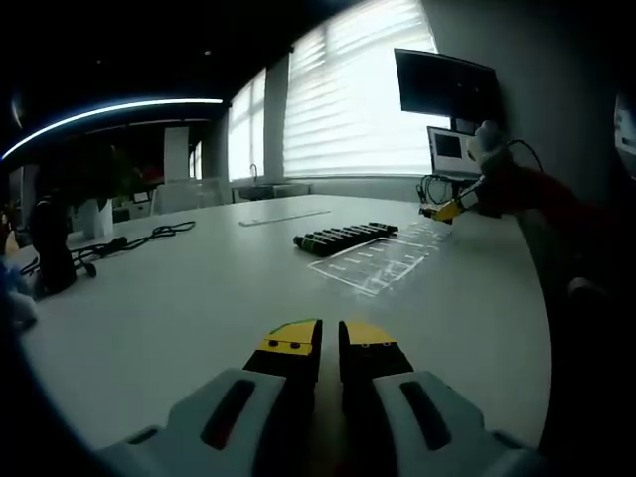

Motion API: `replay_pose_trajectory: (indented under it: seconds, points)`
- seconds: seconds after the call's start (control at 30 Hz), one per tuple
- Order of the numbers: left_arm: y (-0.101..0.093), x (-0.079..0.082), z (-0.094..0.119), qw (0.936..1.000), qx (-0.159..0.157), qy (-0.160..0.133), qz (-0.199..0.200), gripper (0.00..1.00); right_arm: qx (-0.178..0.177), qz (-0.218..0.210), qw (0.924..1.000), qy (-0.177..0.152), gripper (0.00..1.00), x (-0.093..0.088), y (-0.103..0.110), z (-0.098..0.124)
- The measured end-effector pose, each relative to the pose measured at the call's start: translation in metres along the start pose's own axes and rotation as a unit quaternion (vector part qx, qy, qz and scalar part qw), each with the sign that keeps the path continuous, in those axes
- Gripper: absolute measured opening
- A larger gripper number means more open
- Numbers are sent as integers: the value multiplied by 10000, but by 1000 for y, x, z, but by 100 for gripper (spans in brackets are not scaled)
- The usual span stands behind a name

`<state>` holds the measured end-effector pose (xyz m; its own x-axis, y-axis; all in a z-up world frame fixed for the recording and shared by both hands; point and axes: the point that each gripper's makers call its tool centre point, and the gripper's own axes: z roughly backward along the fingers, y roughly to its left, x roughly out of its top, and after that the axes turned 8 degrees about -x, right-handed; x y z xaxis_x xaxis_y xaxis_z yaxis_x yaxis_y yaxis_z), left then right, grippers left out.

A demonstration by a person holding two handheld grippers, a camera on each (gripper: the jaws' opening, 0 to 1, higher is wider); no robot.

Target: Grip medicine bottles put into box

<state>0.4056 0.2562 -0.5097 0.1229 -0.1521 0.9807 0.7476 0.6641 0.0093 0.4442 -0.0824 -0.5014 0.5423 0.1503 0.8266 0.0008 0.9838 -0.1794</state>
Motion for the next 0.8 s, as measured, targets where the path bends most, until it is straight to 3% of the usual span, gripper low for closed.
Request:
replay_pose_trajectory:
  seconds: [0.23,0.57,0.8]
  points:
    - [0,0,0,10000,1,-6,13,2,-331,273,9991,50,7,-4,-2,-2]
    - [0,1,0,10000,-4,-13,15,2,-398,523,9978,99,7,-6,4,-5]
    - [0,1,0,10000,-10,-14,14,2,-475,793,9957,-43,6,-4,3,-4]
